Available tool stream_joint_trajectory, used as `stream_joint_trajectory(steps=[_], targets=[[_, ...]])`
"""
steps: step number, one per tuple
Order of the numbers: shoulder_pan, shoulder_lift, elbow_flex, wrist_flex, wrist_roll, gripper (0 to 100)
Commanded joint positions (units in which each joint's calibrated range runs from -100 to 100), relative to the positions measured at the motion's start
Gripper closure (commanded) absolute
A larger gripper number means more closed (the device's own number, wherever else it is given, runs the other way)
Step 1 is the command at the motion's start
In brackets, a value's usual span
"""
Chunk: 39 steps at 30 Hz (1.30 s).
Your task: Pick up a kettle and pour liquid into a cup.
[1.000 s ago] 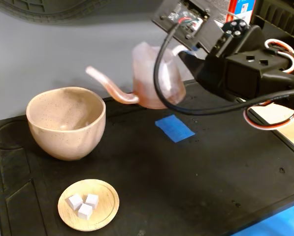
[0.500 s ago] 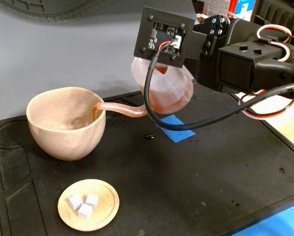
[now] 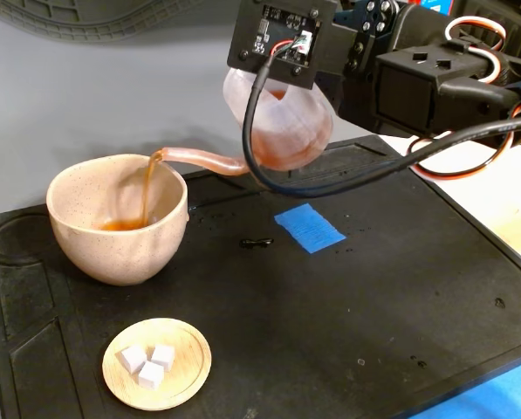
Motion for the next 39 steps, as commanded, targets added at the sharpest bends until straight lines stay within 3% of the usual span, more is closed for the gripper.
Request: stream_joint_trajectory(steps=[1,19,25,28,30,39], targets=[[-0.01,-0.87,-4.53,0.04,-0.1,99],[-0.09,-0.45,-3.44,0.04,-0.31,99],[0.06,-0.7,0.09,-0.65,-11.96,100],[0.6,-1.04,1.18,-0.73,-12.22,100],[0.67,-1.13,2.45,-0.82,-15.79,100],[8.05,-13.84,19.6,-0.91,-15.58,100]])
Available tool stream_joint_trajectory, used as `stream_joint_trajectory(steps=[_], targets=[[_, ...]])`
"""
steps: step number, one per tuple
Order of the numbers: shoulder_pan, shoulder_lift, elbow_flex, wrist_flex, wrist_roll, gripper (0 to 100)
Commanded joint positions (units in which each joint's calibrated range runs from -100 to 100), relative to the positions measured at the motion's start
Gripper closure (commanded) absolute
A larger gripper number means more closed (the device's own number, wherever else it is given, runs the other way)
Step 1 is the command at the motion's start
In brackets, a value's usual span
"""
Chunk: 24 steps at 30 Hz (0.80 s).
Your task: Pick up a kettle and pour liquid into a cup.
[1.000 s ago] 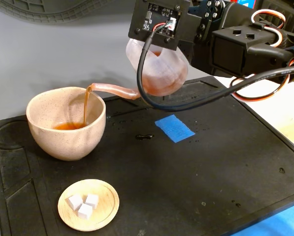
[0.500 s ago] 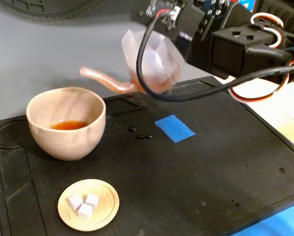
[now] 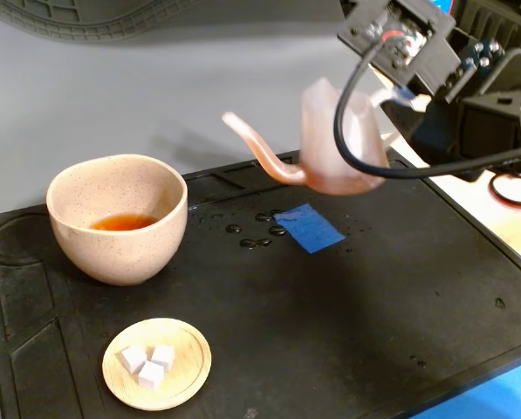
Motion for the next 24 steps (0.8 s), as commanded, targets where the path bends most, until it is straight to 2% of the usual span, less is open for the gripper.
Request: stream_joint_trajectory(steps=[1,2,5,12,14,22,24], targets=[[0.12,-3.23,0.38,-0.82,-0.23,100],[0.12,-1.86,0.65,-0.91,-0.23,100],[-0.49,6.59,1.28,-10.85,-0.23,100],[-0.49,11.36,1.19,-10.94,-0.23,100],[-0.49,14.44,1.1,-16.04,-0.34,100],[-1.63,20.67,0.1,-16.99,-0.65,100],[-2.17,23.74,-1.62,-20.97,-0.71,100]])
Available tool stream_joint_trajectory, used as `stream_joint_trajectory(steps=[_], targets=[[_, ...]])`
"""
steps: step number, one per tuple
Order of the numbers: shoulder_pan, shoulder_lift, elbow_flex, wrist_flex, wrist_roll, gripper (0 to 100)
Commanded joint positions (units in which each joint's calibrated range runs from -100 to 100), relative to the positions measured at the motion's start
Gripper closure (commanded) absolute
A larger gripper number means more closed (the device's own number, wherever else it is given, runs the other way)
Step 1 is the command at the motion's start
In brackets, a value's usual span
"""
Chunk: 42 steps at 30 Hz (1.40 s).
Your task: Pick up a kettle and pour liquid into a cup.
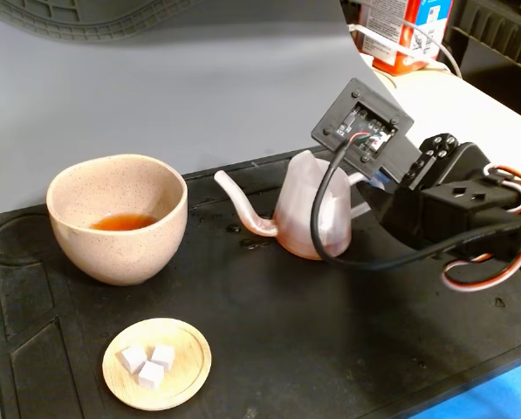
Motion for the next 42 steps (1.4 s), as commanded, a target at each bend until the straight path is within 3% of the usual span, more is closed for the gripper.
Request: stream_joint_trajectory(steps=[1,28,30,33,42], targets=[[-0.96,3.53,-2.99,-5.29,-0.18,100],[-0.88,4.21,-5.62,-8.32,0.71,99],[-0.88,4.21,-4.99,-7.71,2.07,89],[-0.5,4.21,-3.44,-7.71,1.92,81],[-1.11,4.21,-3.35,-7.63,1.81,81]])
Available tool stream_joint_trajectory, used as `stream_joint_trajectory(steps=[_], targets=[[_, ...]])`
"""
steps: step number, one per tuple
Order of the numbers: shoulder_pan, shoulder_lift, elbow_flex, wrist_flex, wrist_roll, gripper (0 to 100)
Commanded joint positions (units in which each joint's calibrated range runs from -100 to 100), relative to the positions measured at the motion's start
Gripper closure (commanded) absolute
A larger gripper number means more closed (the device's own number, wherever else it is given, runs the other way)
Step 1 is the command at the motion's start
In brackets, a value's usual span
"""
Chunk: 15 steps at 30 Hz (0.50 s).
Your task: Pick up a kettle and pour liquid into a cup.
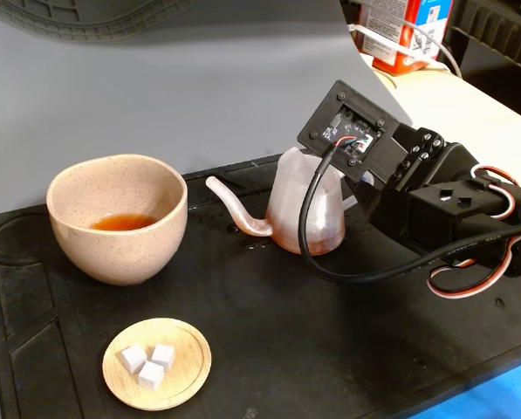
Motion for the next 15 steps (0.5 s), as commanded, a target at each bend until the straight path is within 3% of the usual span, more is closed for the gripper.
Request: stream_joint_trajectory(steps=[1,10,15], targets=[[-0.96,-0.41,-0.14,-0.62,-0.07,81],[-1.5,-1.61,4.67,-1.57,-0.91,81],[-0.81,-10.23,13.29,-1.32,-1.07,81]])
